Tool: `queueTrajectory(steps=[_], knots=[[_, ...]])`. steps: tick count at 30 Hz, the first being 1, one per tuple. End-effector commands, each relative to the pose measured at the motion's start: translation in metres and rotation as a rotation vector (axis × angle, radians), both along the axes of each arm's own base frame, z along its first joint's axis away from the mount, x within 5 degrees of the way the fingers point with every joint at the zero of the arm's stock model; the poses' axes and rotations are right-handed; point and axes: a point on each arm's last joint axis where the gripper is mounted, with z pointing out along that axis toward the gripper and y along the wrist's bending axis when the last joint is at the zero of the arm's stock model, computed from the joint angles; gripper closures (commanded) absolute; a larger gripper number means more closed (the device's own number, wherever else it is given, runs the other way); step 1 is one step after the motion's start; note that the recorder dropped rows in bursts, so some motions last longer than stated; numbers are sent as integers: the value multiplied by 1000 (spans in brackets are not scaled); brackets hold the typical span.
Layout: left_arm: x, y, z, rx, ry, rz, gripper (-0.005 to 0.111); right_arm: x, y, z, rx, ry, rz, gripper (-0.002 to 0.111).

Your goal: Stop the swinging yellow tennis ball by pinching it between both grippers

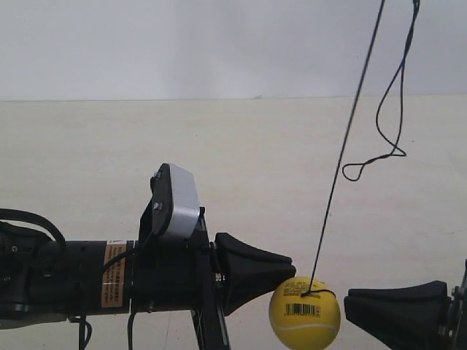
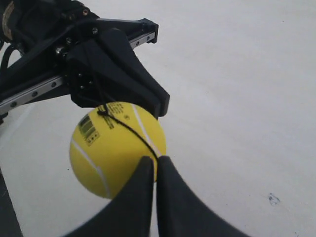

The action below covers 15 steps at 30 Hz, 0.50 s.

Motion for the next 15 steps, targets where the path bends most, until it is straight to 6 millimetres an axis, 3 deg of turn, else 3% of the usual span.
queueTrajectory(steps=[1, 10, 15], knots=[[-3, -2, 1, -12, 15, -28, 102, -2, 1, -1, 8, 0, 15, 108], [-5, -1, -2, 23, 12, -51, 102, -2, 0, -1, 0, -1, 12, 108], [-3, 5, -6, 161, 1, -12, 102, -2, 0, -1, -6, -3, 17, 108]])
